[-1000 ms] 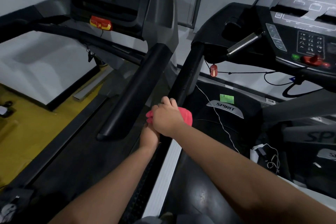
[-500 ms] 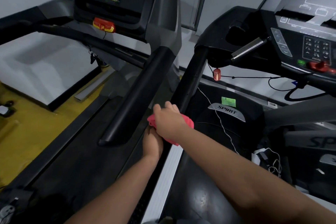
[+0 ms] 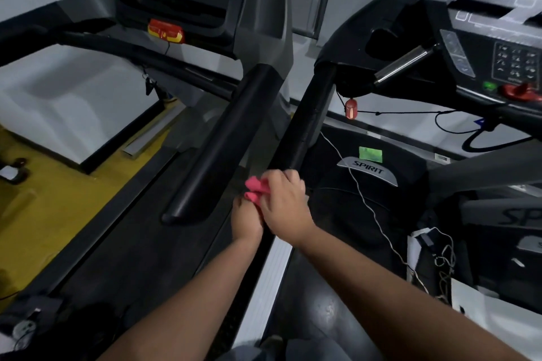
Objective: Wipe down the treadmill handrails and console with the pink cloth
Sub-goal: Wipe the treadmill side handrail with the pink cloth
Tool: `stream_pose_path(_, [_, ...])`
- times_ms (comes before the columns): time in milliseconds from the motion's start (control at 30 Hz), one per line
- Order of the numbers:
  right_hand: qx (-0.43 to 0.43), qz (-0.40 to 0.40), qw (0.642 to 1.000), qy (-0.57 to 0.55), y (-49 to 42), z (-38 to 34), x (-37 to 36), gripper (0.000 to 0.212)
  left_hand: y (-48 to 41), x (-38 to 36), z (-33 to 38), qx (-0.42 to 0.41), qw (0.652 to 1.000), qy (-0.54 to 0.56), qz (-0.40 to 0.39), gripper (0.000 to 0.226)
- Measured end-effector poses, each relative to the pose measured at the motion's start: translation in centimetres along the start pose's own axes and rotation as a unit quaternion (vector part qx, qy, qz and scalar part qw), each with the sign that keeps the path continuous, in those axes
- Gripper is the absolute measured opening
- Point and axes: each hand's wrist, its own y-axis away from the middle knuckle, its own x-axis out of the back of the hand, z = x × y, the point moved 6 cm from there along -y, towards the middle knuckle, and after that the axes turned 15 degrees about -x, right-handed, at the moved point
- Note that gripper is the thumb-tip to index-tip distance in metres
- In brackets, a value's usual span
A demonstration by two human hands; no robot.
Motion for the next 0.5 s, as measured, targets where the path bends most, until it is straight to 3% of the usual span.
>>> stream_pose_path(67, [-0.040, 0.009, 0.997, -0.066, 1.3, 1.2, 0.5, 0.022, -0.1, -0.1, -0.2, 0.019, 0.998, 0.043, 0.038, 0.019])
stream_pose_path(133, [-0.128, 0.004, 0.980, -0.151, 2.2, 2.4, 0.8, 0.021, 0.1, -0.3, 0.2, 0.029, 0.998, 0.017, 0.047, 0.022])
stream_pose_path(233, [-0.242, -0.023, 0.941, -0.237, 2.5, 3.3, 0.4, 0.019, 1.2, -0.2, 2.1, 0.000, 0.999, -0.028, 0.028, 0.018])
stream_pose_path(333, [-0.336, 0.010, 0.886, -0.320, 2.5, 4.0, -0.1, 0.025, 1.3, -0.1, 2.2, -0.008, 0.999, -0.053, 0.006, 0.014])
stream_pose_path(500, [-0.416, 0.020, 0.804, -0.424, 2.4, 4.6, -1.4, 0.023, 1.6, 0.0, 3.0, -0.024, 0.995, -0.100, -0.013, 0.022])
